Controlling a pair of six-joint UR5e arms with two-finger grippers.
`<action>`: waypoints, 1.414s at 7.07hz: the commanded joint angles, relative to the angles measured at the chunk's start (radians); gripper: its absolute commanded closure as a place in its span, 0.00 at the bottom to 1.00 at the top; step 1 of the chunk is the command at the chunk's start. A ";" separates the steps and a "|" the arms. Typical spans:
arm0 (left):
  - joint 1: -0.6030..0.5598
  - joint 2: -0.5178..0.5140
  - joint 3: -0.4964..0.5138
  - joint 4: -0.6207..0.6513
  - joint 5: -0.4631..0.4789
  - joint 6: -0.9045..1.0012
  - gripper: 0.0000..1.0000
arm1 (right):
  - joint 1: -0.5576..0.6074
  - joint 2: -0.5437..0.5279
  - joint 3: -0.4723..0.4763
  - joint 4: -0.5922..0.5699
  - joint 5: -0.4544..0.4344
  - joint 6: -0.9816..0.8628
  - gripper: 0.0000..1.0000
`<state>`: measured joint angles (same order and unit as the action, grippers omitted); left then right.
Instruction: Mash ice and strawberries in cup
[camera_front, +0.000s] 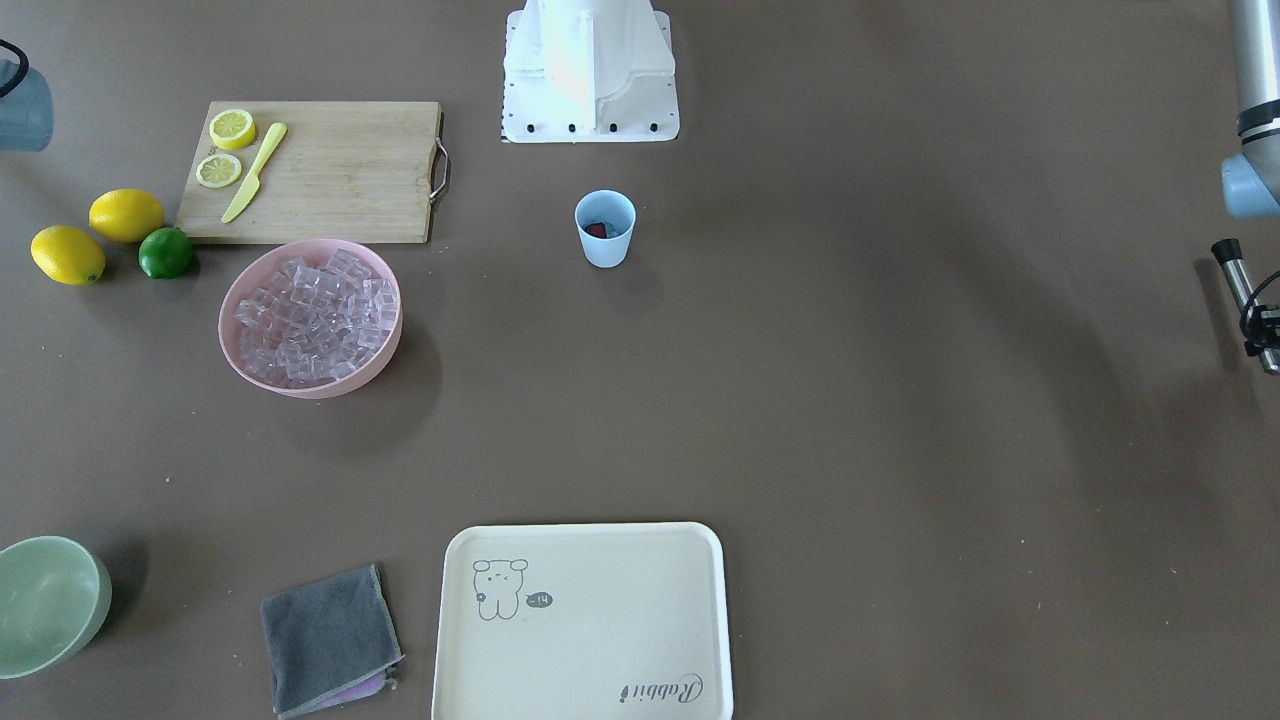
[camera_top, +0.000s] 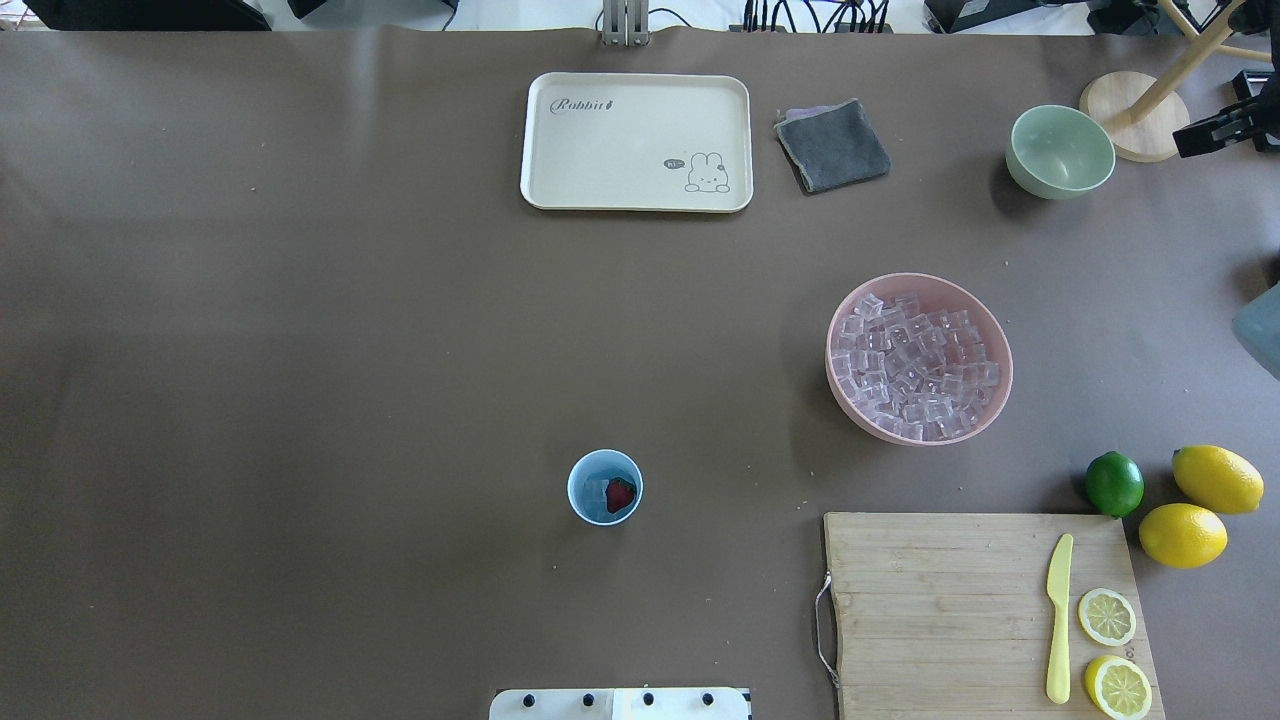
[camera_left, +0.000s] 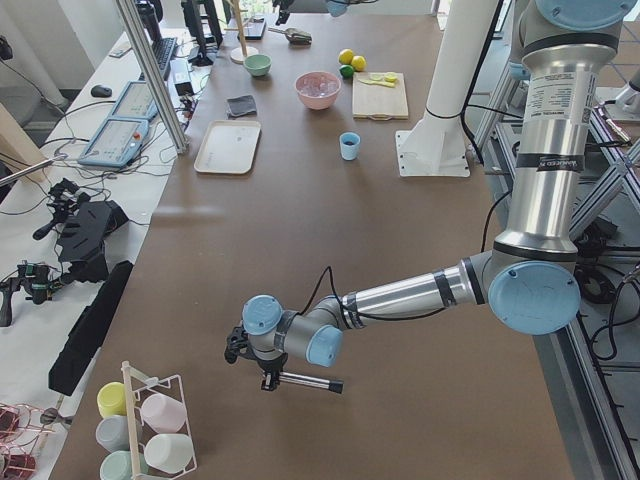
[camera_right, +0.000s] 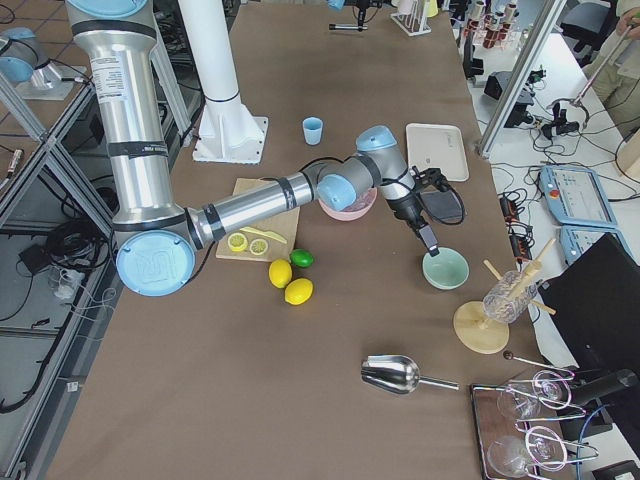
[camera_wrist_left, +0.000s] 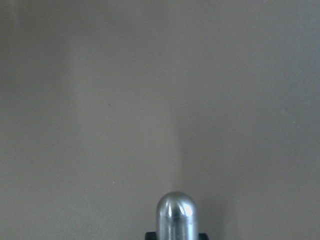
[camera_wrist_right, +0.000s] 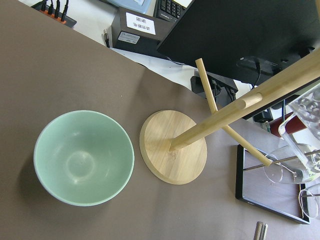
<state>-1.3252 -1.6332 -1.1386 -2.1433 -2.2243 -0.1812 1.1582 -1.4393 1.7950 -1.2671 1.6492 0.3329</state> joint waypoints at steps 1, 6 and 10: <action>0.012 -0.008 -0.003 -0.001 0.000 0.003 0.12 | 0.000 0.003 -0.002 0.000 0.000 0.000 0.00; -0.113 -0.108 -0.148 0.220 -0.112 -0.001 0.02 | 0.030 0.002 -0.002 -0.017 0.076 0.002 0.00; -0.192 -0.295 -0.222 0.379 -0.113 -0.008 0.02 | 0.228 0.002 0.001 -0.135 0.398 -0.011 0.00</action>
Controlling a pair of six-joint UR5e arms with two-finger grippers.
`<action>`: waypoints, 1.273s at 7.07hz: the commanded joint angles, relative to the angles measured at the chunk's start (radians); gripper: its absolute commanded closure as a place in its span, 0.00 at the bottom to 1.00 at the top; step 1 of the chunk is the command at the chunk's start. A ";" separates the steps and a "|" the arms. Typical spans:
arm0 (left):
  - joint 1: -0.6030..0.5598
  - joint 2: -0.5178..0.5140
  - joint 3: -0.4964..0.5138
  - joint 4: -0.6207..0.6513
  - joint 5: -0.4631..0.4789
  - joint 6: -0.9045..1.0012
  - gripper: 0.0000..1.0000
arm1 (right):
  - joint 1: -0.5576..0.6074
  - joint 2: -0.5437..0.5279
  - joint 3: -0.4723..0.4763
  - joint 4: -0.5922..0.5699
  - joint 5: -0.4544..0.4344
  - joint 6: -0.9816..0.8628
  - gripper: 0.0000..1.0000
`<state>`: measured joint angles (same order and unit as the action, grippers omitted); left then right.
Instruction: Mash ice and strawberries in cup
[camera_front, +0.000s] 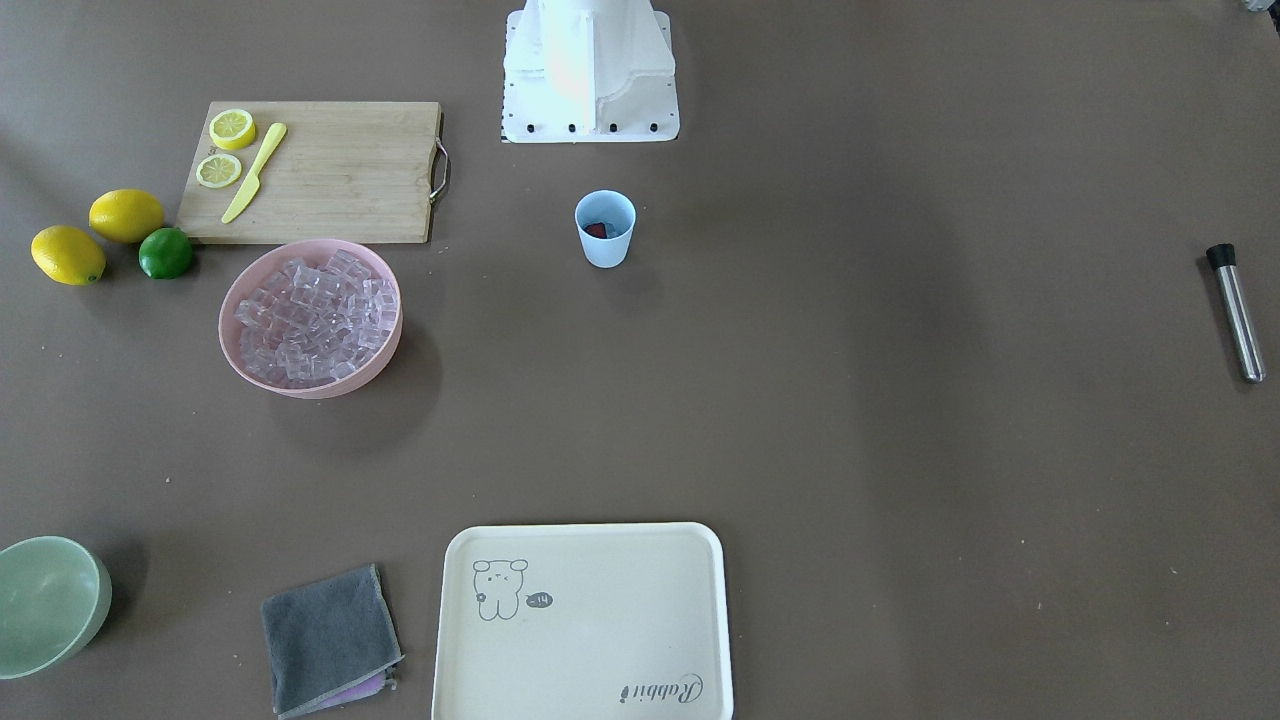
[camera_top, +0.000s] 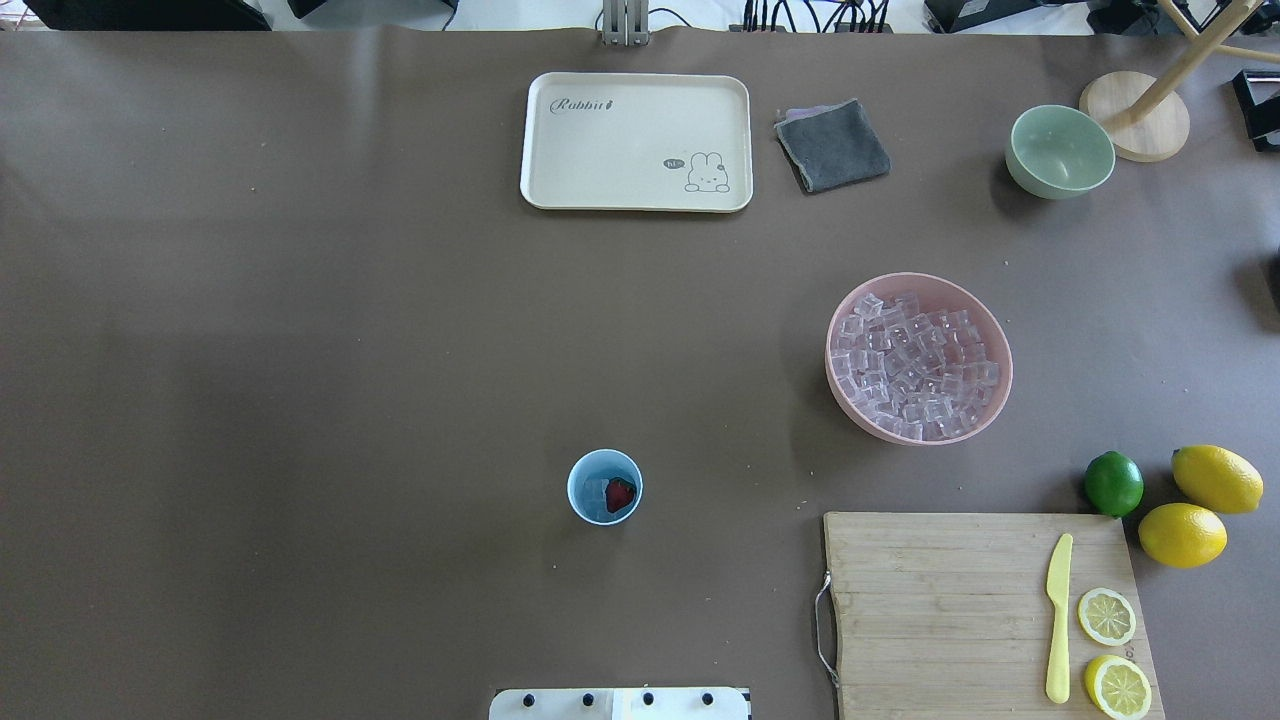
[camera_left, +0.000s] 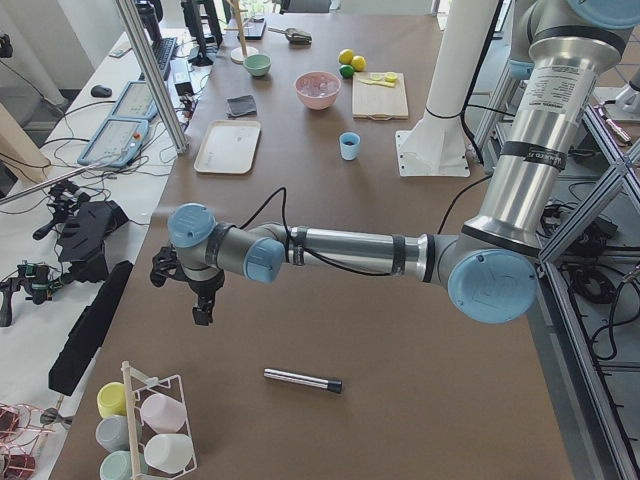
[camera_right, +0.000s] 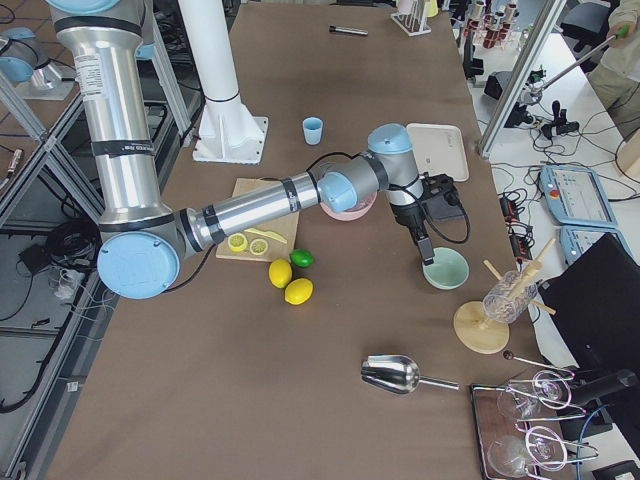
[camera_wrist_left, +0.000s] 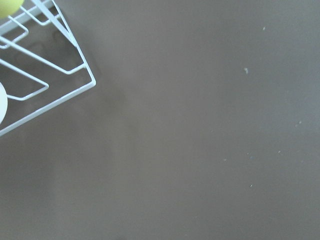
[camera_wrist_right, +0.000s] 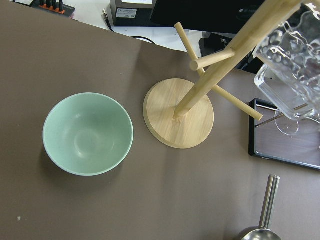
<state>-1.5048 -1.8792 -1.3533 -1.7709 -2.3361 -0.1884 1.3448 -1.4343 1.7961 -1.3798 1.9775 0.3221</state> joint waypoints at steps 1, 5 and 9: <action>-0.012 -0.070 -0.024 0.008 -0.003 0.000 0.02 | 0.094 -0.015 0.000 -0.025 0.157 0.000 0.00; 0.014 -0.273 -0.006 0.154 -0.003 -0.135 0.02 | 0.131 -0.089 0.008 -0.013 0.190 -0.001 0.00; 0.034 -0.172 0.040 0.036 0.064 -0.203 0.02 | 0.129 -0.080 -0.003 -0.012 0.196 -0.005 0.00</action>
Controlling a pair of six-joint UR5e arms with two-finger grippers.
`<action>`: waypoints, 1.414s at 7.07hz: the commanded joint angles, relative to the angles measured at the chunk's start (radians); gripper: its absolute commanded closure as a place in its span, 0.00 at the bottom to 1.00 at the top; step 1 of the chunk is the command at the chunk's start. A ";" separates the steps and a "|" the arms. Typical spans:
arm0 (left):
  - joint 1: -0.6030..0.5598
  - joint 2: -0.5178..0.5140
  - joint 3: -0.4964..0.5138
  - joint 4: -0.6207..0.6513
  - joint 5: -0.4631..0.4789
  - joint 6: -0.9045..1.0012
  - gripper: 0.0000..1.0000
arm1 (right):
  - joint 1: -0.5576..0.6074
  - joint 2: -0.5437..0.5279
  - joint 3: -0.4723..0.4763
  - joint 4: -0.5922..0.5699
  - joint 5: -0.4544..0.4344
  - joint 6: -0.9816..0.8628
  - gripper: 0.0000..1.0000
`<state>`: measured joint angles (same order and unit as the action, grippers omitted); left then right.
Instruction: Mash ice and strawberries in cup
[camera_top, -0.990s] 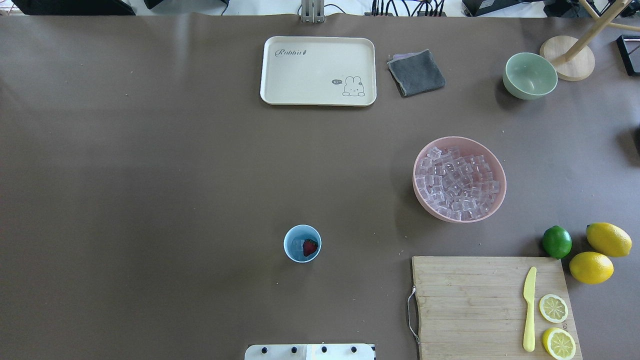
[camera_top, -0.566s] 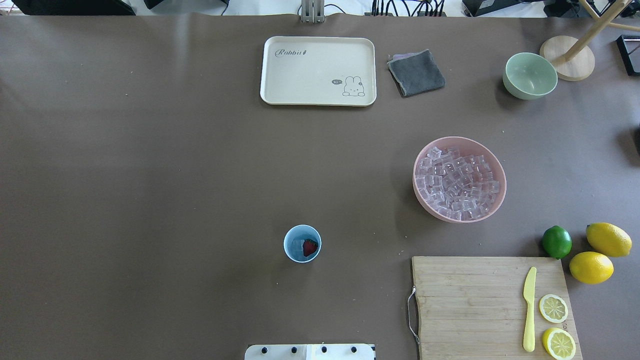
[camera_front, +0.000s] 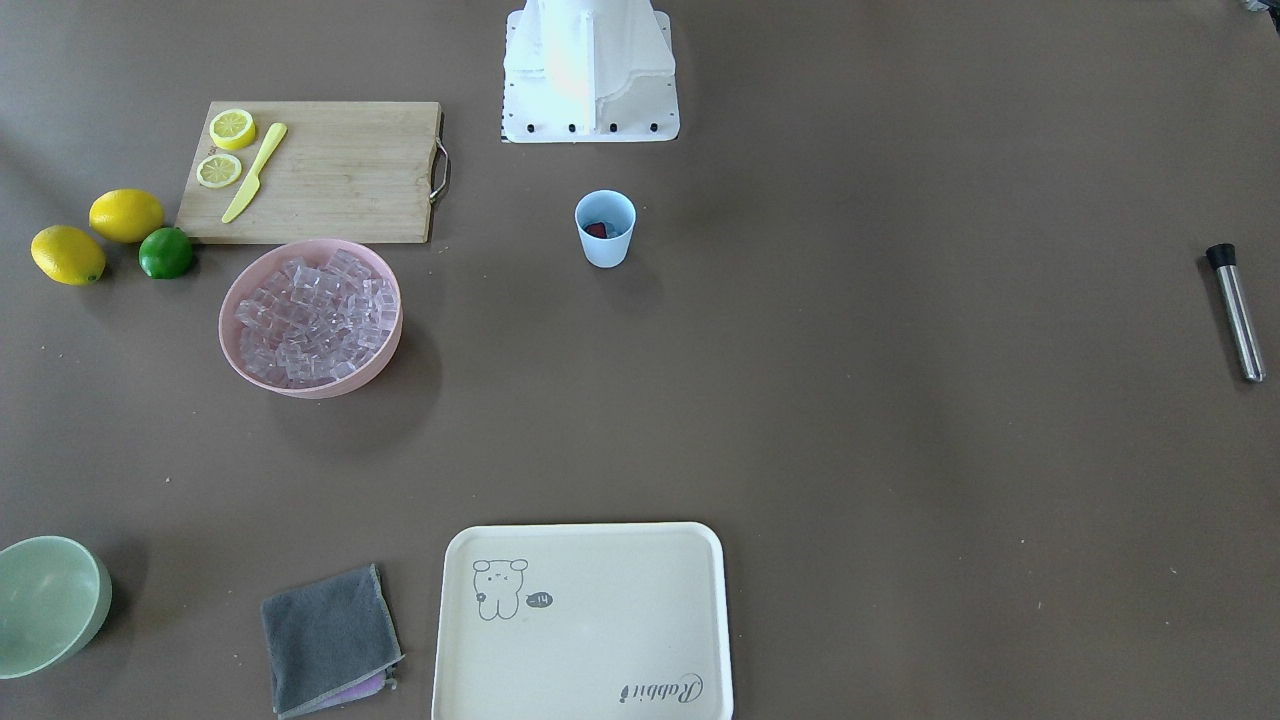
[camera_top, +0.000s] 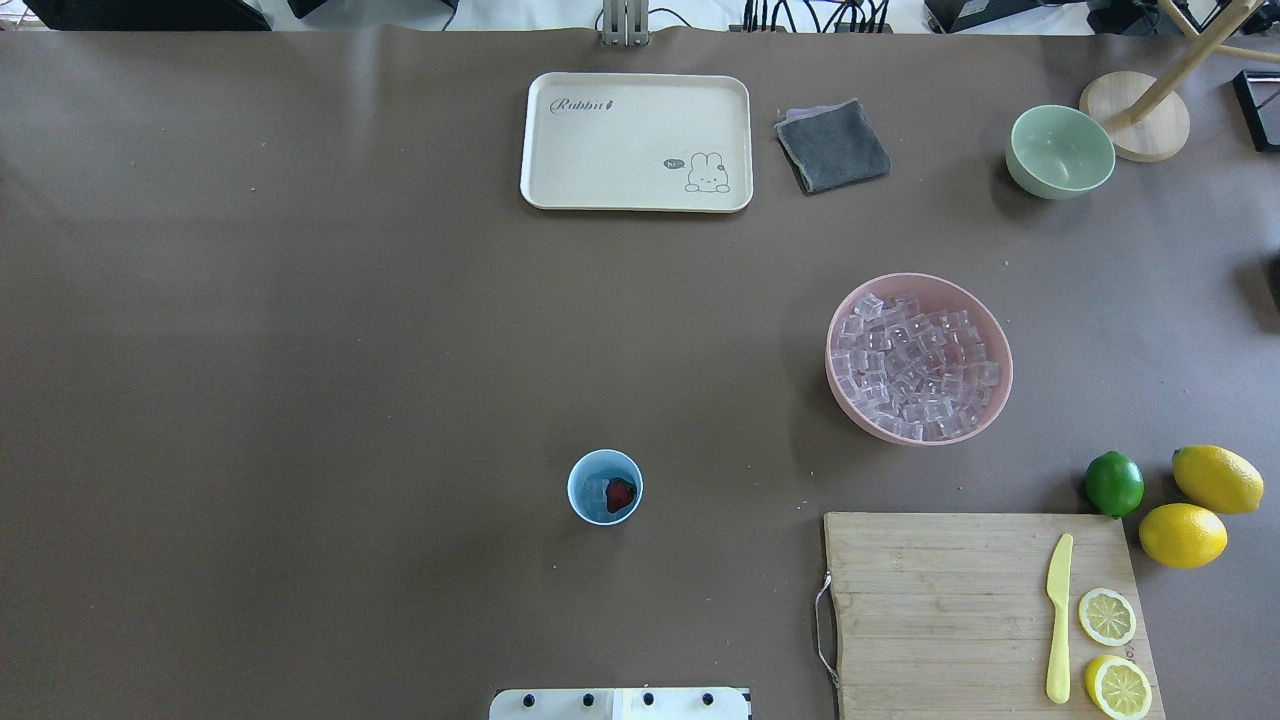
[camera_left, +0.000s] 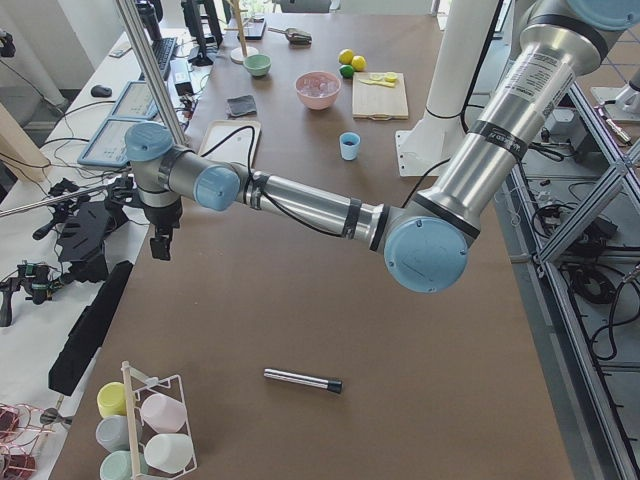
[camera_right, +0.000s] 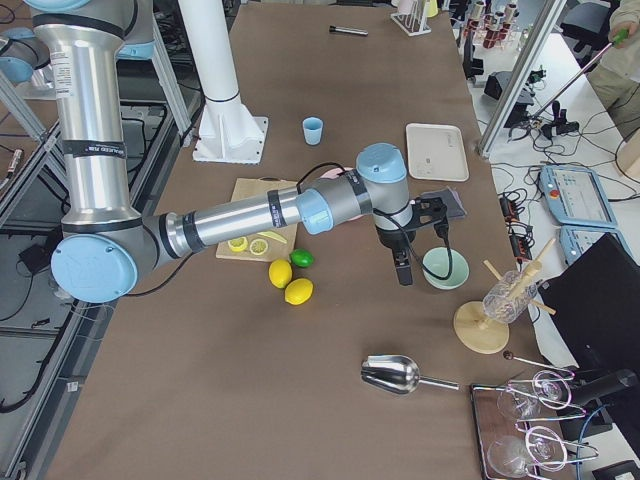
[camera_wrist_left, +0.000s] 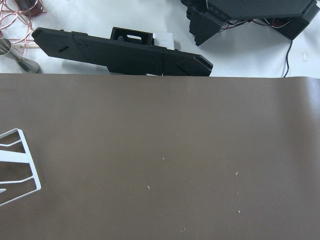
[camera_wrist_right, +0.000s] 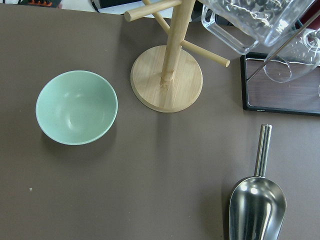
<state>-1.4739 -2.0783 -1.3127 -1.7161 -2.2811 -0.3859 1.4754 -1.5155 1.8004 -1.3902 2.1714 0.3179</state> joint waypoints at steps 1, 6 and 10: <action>0.003 0.030 -0.005 -0.013 0.005 -0.004 0.02 | -0.001 0.003 -0.025 -0.001 0.002 0.001 0.00; 0.003 0.018 -0.013 -0.013 0.000 0.001 0.02 | -0.001 0.020 -0.053 0.002 0.001 0.004 0.00; 0.000 0.020 -0.013 -0.002 0.008 0.120 0.02 | -0.001 0.024 -0.073 0.053 -0.012 0.003 0.00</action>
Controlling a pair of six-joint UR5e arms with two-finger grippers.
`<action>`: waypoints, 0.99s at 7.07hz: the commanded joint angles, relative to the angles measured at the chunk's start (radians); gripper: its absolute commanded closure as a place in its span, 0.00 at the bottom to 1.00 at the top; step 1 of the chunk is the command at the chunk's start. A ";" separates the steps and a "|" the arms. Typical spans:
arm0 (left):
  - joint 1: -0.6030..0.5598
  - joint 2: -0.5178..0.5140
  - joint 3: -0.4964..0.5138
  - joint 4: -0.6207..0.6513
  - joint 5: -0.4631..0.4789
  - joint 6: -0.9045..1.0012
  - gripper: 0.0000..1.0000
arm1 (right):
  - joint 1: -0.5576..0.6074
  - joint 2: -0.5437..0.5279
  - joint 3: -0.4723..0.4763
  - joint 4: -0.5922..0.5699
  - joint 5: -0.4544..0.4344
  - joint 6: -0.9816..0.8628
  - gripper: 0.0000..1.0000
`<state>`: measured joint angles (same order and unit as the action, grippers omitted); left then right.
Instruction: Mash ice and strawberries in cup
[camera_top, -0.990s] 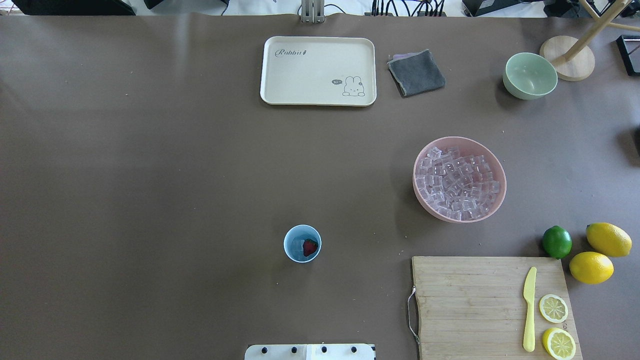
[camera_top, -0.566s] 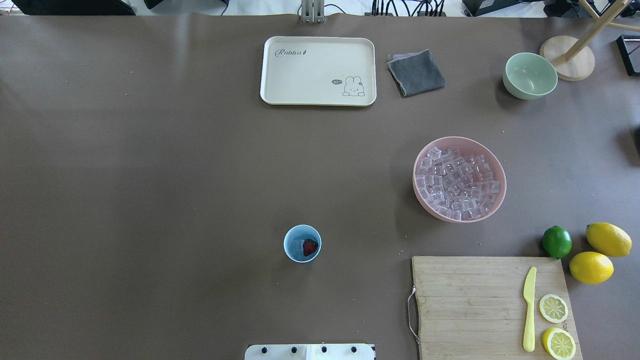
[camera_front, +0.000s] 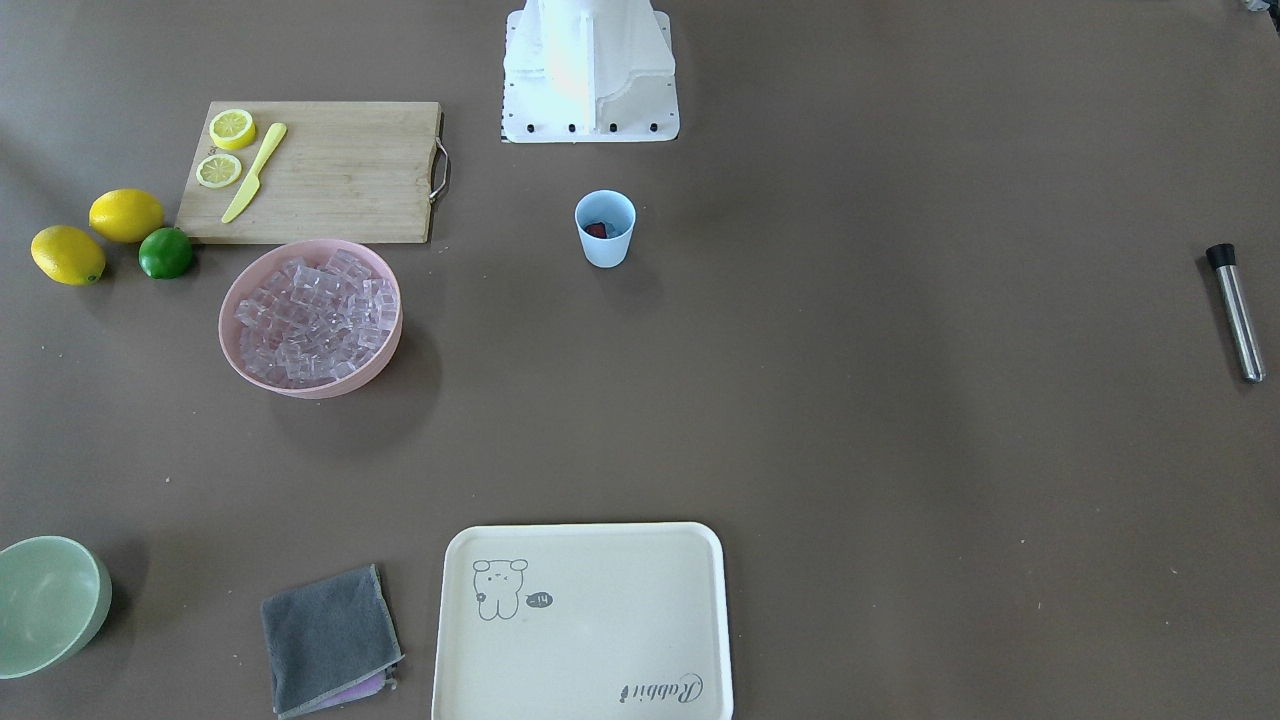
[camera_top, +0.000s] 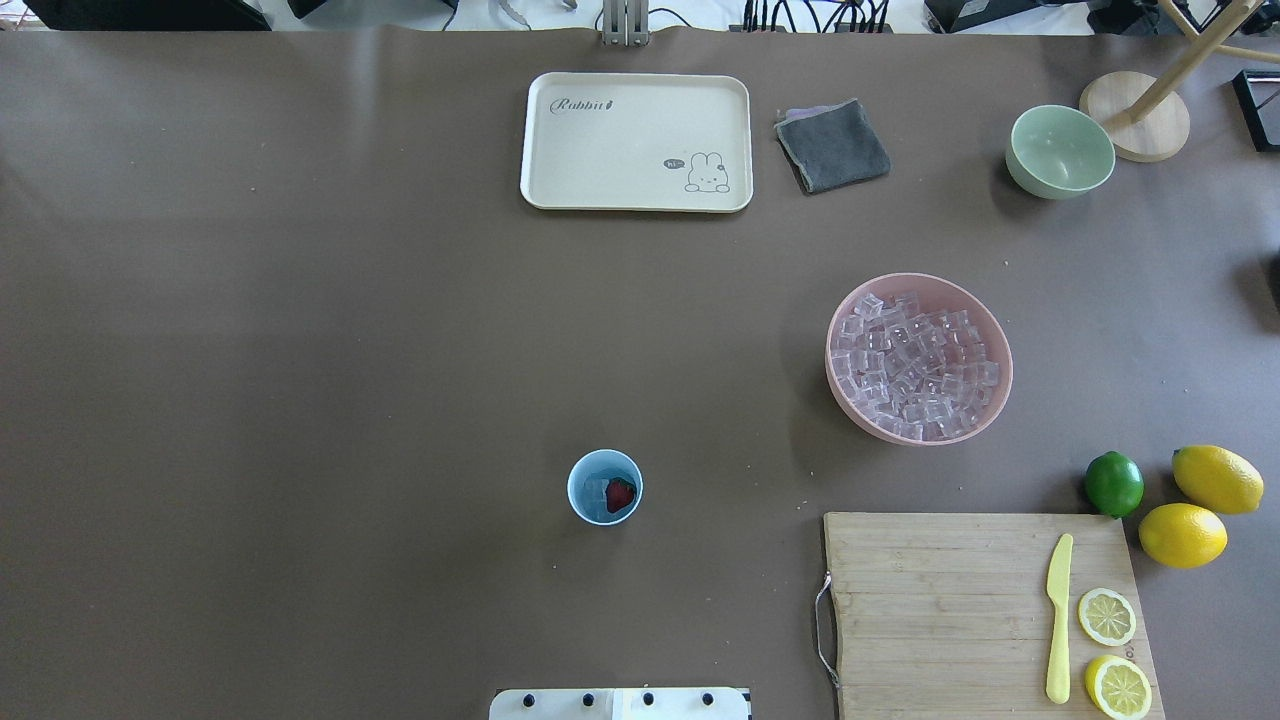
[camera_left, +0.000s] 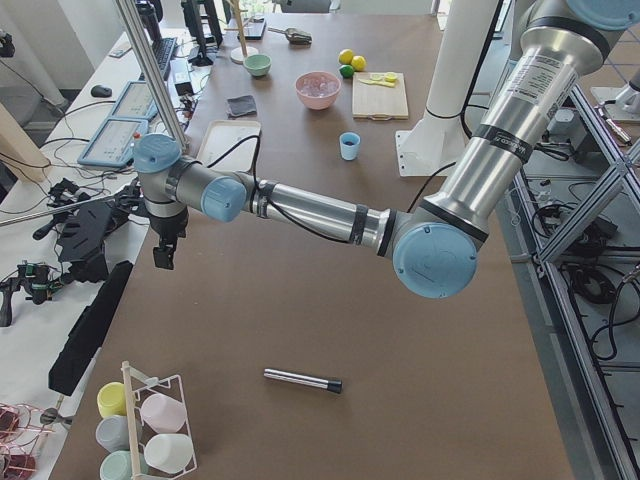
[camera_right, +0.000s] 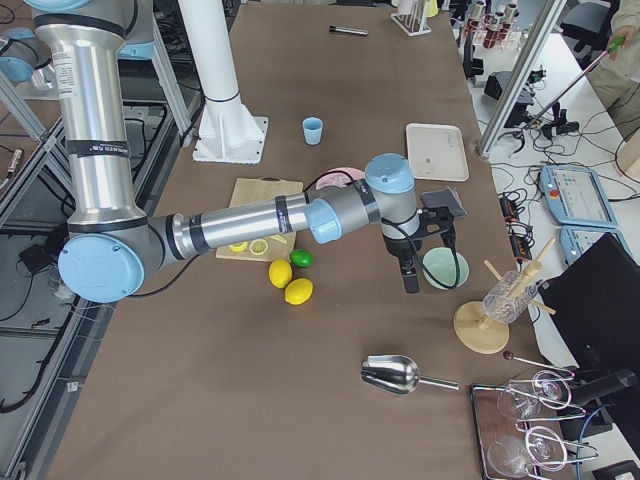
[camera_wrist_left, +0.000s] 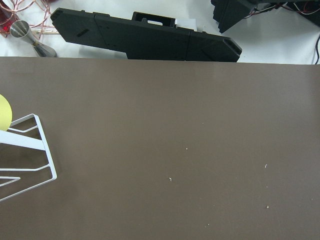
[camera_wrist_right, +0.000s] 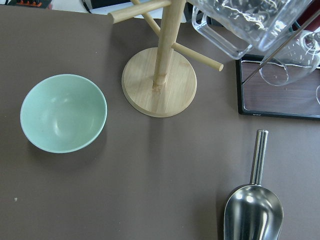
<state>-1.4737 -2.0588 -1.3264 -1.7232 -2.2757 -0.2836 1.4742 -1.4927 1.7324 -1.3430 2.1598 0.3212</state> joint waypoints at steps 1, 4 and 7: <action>0.000 0.000 0.004 0.007 0.002 0.018 0.02 | 0.000 0.009 -0.005 0.004 0.002 -0.002 0.00; -0.003 0.005 0.004 0.007 -0.002 0.017 0.02 | 0.000 0.015 -0.010 0.002 0.002 -0.001 0.00; -0.007 0.008 0.010 0.008 -0.002 0.017 0.02 | 0.003 0.086 -0.014 -0.189 0.087 -0.001 0.00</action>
<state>-1.4792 -2.0523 -1.3197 -1.7155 -2.2786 -0.2675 1.4767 -1.4422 1.7205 -1.4356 2.2017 0.3216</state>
